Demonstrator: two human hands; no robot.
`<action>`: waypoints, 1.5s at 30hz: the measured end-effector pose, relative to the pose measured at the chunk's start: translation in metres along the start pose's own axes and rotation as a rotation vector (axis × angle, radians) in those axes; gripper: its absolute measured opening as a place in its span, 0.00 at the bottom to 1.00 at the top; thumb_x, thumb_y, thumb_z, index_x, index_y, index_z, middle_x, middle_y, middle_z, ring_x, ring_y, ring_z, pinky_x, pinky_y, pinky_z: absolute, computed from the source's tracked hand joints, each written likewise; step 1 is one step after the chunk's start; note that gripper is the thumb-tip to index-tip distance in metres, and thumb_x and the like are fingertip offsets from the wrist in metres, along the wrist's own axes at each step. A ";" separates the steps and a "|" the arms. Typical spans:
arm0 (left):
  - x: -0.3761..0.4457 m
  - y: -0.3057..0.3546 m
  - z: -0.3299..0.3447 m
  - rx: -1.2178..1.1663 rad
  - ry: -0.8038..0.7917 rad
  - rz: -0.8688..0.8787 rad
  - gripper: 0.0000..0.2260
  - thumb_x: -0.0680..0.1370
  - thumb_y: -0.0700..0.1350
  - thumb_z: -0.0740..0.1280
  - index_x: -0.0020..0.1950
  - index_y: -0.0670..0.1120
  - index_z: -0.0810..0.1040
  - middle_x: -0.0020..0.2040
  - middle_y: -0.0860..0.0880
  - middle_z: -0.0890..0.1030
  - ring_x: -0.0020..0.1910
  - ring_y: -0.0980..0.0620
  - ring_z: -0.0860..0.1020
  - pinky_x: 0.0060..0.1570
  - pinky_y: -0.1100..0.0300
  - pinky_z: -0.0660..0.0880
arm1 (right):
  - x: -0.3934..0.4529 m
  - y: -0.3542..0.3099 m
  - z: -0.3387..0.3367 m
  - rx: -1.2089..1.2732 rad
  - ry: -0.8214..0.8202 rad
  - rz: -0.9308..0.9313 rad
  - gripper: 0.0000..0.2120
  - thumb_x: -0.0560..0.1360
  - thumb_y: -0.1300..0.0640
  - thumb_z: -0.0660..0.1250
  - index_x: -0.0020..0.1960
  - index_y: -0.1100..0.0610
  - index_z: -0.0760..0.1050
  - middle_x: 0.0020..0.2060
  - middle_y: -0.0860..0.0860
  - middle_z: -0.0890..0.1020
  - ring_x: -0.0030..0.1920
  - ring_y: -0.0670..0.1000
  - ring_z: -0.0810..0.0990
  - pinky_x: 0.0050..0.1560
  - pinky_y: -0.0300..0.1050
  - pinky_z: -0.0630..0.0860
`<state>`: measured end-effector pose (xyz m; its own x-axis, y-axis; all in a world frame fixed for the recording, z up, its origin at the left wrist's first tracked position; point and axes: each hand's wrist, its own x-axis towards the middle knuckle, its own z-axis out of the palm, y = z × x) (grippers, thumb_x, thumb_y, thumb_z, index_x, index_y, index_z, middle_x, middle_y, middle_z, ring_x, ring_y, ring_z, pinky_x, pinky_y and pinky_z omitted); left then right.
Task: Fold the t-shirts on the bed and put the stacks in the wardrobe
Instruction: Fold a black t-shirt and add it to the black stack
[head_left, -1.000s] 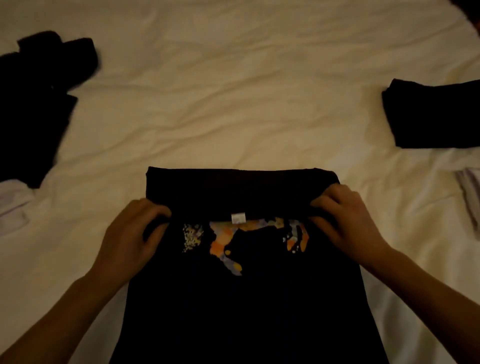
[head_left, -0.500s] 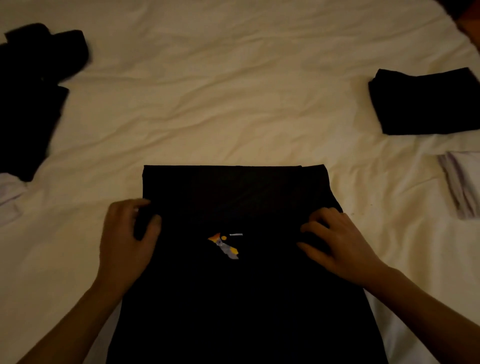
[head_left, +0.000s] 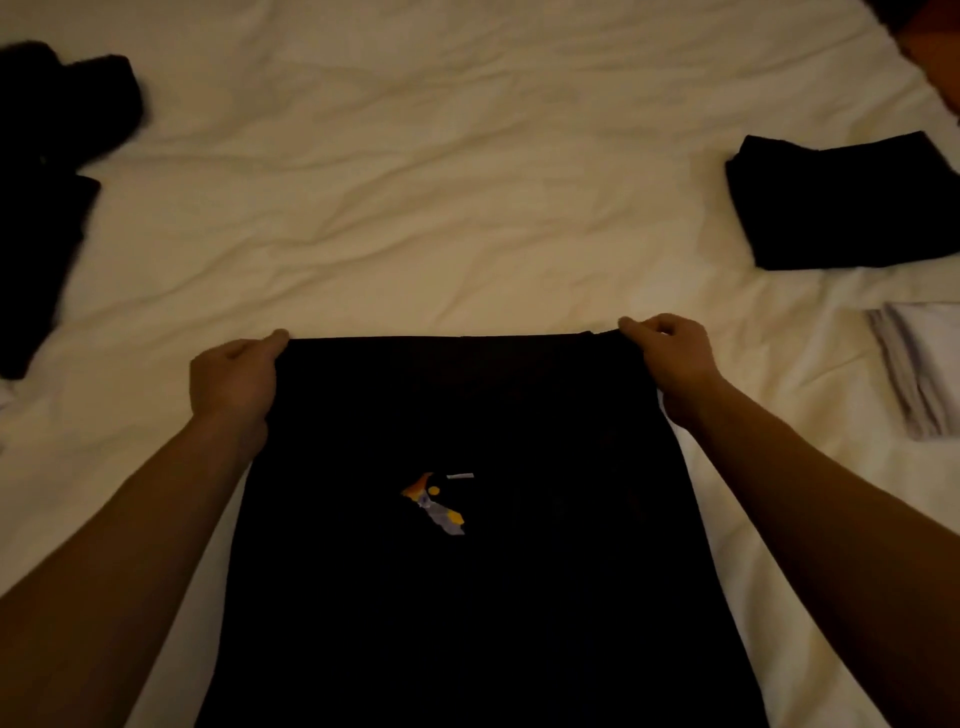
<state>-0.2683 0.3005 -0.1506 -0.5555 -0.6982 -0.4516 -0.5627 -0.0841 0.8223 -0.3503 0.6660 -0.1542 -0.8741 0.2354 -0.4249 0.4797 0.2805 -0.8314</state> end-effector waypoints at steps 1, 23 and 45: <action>-0.001 -0.002 0.000 -0.021 0.017 0.019 0.08 0.75 0.50 0.74 0.39 0.49 0.80 0.45 0.47 0.83 0.42 0.48 0.81 0.49 0.56 0.78 | -0.001 0.001 -0.002 0.053 0.019 0.005 0.10 0.77 0.54 0.70 0.40 0.58 0.76 0.37 0.55 0.80 0.40 0.55 0.81 0.51 0.55 0.81; 0.064 0.041 0.047 0.211 0.022 0.311 0.08 0.79 0.50 0.68 0.55 0.49 0.74 0.51 0.49 0.78 0.55 0.47 0.78 0.57 0.54 0.74 | 0.067 -0.038 0.010 -0.291 0.296 -0.252 0.15 0.80 0.48 0.64 0.58 0.59 0.76 0.53 0.56 0.80 0.50 0.52 0.78 0.46 0.38 0.70; -0.036 -0.063 0.026 0.847 -0.209 1.194 0.17 0.77 0.45 0.61 0.62 0.49 0.82 0.60 0.45 0.78 0.58 0.40 0.74 0.50 0.46 0.75 | -0.030 0.051 0.016 -1.024 0.005 -1.098 0.16 0.77 0.54 0.59 0.56 0.60 0.80 0.47 0.56 0.78 0.45 0.58 0.76 0.42 0.50 0.72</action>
<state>-0.2288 0.3498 -0.1950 -0.9709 0.0650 0.2307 0.1398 0.9353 0.3250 -0.3002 0.6585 -0.1897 -0.8250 -0.5161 0.2301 -0.5507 0.8257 -0.1224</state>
